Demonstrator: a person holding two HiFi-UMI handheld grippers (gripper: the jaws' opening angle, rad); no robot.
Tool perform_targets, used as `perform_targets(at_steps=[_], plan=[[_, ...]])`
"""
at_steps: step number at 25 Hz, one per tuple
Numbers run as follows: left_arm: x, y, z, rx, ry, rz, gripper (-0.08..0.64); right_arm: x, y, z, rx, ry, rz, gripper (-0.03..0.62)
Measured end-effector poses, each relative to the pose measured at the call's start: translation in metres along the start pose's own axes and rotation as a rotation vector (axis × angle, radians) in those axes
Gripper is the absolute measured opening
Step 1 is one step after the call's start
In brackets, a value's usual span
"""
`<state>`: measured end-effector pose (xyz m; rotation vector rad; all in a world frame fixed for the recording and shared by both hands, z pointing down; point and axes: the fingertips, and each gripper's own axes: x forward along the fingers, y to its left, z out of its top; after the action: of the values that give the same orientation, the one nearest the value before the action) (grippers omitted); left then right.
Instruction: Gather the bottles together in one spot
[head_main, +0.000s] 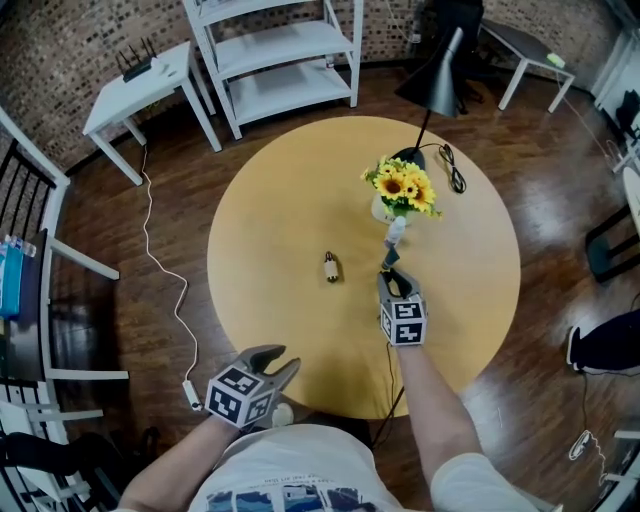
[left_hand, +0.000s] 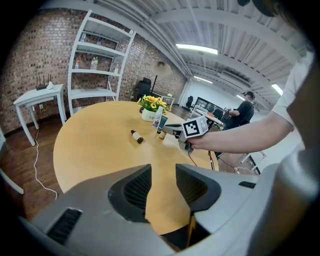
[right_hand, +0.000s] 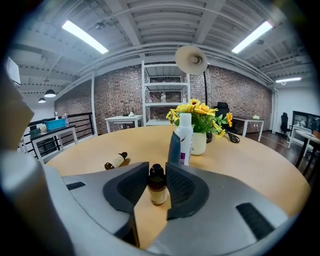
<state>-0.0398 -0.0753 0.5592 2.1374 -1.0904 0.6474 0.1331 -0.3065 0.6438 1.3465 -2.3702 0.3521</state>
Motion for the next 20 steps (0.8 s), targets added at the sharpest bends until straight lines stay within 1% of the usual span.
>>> perform_targets(at_steps=[4,9,13,15,18,20], plan=[[0.001,-0.001,-0.002,0.017,0.003,-0.003,0.158,-0.002,0.003,0.001,0.003,0.000,0.014,0.184],[-0.002,-0.002,0.001,0.031,-0.010,-0.010,0.158,-0.022,-0.003,0.010,0.015,-0.029,-0.017,0.198],[-0.004,-0.007,0.003,0.047,-0.029,-0.035,0.158,-0.063,-0.002,0.030,0.048,-0.080,-0.037,0.210],[-0.006,-0.010,0.003,0.056,-0.039,-0.058,0.156,-0.089,0.006,0.036,0.058,-0.087,-0.045,0.210],[-0.012,-0.019,0.001,0.065,-0.059,-0.096,0.156,-0.135,0.028,0.032,0.074,-0.055,-0.062,0.210],[-0.019,-0.023,-0.003,0.080,-0.064,-0.108,0.156,-0.168,0.049,0.024,0.084,-0.024,-0.070,0.213]])
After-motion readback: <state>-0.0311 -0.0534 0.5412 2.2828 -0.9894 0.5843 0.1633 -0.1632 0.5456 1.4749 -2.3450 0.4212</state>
